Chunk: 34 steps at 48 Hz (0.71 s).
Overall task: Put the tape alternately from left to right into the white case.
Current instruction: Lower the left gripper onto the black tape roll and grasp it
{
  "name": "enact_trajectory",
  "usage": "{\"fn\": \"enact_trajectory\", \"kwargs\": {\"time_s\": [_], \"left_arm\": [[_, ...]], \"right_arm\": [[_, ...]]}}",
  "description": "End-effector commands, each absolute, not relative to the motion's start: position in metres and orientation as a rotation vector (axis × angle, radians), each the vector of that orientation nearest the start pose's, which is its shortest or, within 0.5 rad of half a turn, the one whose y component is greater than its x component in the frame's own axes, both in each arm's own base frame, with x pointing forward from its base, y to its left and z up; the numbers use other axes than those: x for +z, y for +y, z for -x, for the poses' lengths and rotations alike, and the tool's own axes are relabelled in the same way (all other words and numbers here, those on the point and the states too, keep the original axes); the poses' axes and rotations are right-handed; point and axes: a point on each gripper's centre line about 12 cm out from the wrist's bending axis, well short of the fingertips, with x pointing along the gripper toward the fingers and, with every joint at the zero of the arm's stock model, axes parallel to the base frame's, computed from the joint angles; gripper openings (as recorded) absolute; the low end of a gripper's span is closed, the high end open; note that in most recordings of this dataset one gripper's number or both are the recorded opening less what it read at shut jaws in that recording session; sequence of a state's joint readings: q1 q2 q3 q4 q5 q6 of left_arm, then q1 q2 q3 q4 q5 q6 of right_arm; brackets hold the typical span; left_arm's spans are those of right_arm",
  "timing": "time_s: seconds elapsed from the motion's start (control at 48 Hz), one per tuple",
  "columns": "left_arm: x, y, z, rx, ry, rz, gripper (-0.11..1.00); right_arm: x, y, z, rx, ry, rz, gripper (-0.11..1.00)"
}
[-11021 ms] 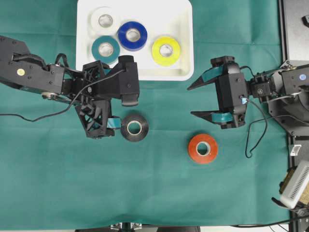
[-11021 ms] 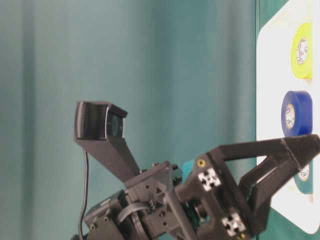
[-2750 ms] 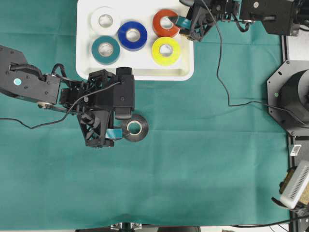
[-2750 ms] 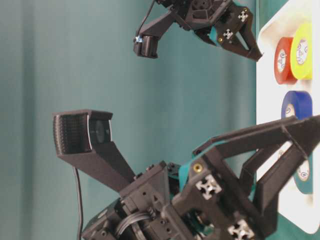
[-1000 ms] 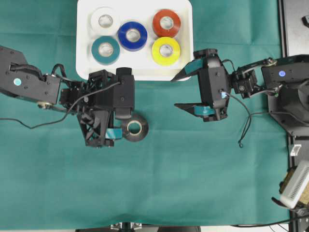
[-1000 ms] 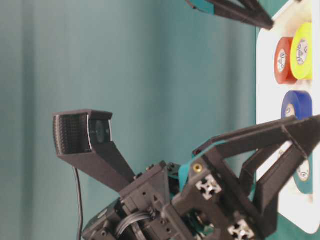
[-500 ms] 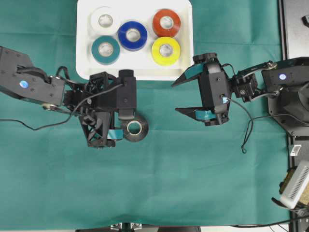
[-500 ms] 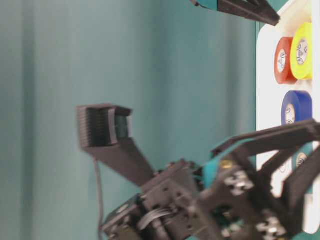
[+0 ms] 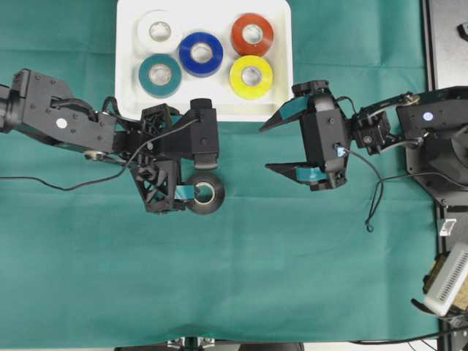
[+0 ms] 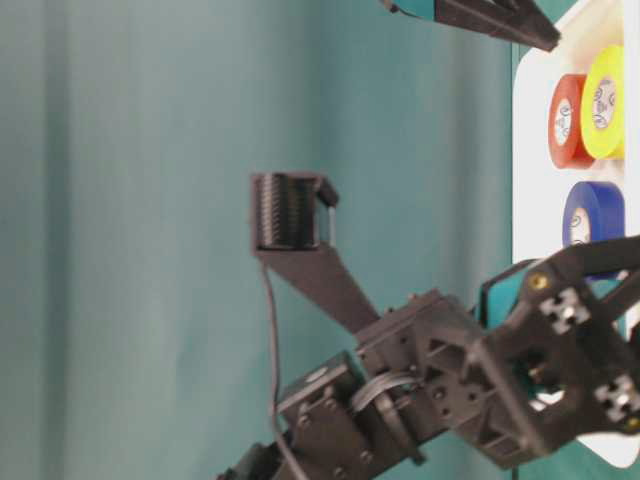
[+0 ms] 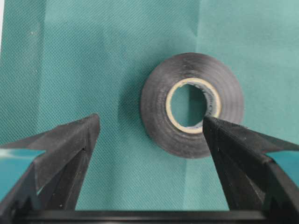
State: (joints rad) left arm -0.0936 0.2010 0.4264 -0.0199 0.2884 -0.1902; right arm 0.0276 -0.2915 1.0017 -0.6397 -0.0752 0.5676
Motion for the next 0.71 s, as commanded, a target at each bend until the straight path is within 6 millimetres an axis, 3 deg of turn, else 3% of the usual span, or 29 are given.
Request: {"fn": "enact_trajectory", "kwargs": {"time_s": [0.0, 0.688], "left_arm": [[0.150, -0.038, -0.439, 0.011, 0.885, 0.168, 0.60], [0.130, -0.038, -0.450, 0.043, 0.928, 0.217, 0.60]], "right_arm": [[0.175, 0.015, -0.296, 0.100, 0.610, 0.064, 0.83], [0.173, 0.015, -0.294, 0.098, 0.618, 0.066, 0.83]]}}
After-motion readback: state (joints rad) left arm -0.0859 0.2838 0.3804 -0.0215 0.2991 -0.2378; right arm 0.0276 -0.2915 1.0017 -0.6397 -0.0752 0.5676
